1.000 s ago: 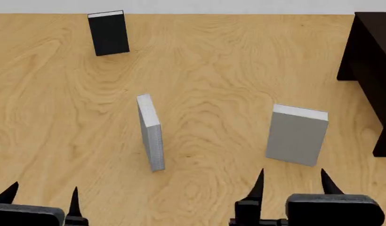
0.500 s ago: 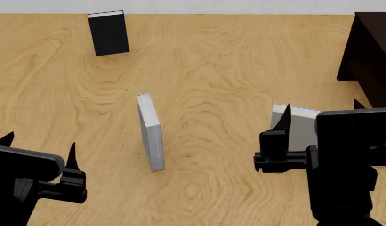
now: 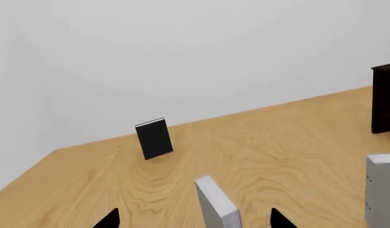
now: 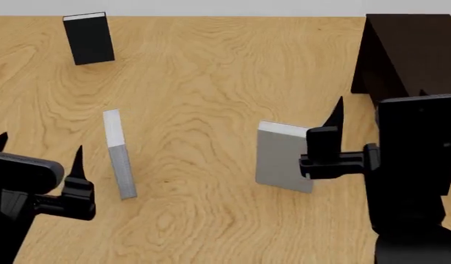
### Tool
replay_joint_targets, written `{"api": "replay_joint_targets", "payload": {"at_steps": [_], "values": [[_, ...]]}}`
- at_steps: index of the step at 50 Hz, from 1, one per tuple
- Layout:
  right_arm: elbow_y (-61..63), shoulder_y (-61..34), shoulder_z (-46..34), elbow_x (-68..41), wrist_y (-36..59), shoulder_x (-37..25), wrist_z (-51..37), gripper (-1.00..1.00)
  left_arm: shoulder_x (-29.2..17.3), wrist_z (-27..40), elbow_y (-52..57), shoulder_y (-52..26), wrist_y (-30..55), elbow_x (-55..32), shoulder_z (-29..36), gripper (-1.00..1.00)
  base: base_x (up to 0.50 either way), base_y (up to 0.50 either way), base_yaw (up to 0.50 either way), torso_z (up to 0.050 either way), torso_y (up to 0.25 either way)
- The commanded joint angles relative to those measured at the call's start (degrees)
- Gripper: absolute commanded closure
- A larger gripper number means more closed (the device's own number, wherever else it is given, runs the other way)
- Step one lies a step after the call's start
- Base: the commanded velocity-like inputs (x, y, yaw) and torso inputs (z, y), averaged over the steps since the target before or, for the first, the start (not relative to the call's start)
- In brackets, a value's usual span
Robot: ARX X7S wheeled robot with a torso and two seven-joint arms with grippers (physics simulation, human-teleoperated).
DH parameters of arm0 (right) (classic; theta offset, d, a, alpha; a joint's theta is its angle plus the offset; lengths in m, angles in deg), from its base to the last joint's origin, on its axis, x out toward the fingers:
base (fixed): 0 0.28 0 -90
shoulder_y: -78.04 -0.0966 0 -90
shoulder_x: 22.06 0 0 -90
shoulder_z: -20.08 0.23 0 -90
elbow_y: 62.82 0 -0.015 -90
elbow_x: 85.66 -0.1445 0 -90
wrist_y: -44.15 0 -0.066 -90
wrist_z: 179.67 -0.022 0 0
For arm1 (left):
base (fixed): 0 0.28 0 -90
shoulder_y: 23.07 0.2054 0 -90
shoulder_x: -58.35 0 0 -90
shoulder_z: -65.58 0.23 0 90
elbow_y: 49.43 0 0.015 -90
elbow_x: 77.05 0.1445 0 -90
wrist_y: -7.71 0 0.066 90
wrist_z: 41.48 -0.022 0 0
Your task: Pick up the book on the right and place it on the cabinet shelf.
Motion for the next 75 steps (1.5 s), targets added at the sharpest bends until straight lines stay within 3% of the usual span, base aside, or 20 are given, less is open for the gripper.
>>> {"api": "replay_joint_targets", "payload": {"at_steps": [1, 8, 47, 52, 75], "values": [[1.03, -0.58, -1.59, 0.29, 0.30, -0.32, -0.71, -1.00, -0.33, 0.02, 1.46, -0.17, 0.61, -0.45, -0.16, -1.00, 0.00, 0.00, 0.00, 0.000, 0.000], [0.57, -1.03, -0.11, -0.62, 0.73, 0.45, -0.71, -1.00, -0.25, 0.25, 1.34, 0.30, 0.08, -0.94, -0.49, -1.00, 0.00, 0.00, 0.00, 0.000, 0.000], [0.30, 0.06, -0.72, -0.77, 0.84, -0.61, -1.50, -1.00, -0.92, 1.94, 1.83, 0.40, 0.04, -1.61, 0.02, -1.00, 0.50, 0.00, 0.00, 0.000, 0.001], [-0.15, 0.30, -0.61, -1.02, -0.18, -0.67, -1.29, -1.00, -1.21, 2.13, 1.87, 0.39, -0.12, -1.40, 0.55, -1.00, -0.01, 0.00, 0.00, 0.000, 0.004], [4.69, -1.04, -1.78, -1.68, 5.09, -2.66, -0.70, -1.00, -2.22, 2.69, 2.82, 1.45, -0.29, -1.78, 0.82, -1.00, 0.00, 0.00, 0.00, 0.000, -0.235]]}}
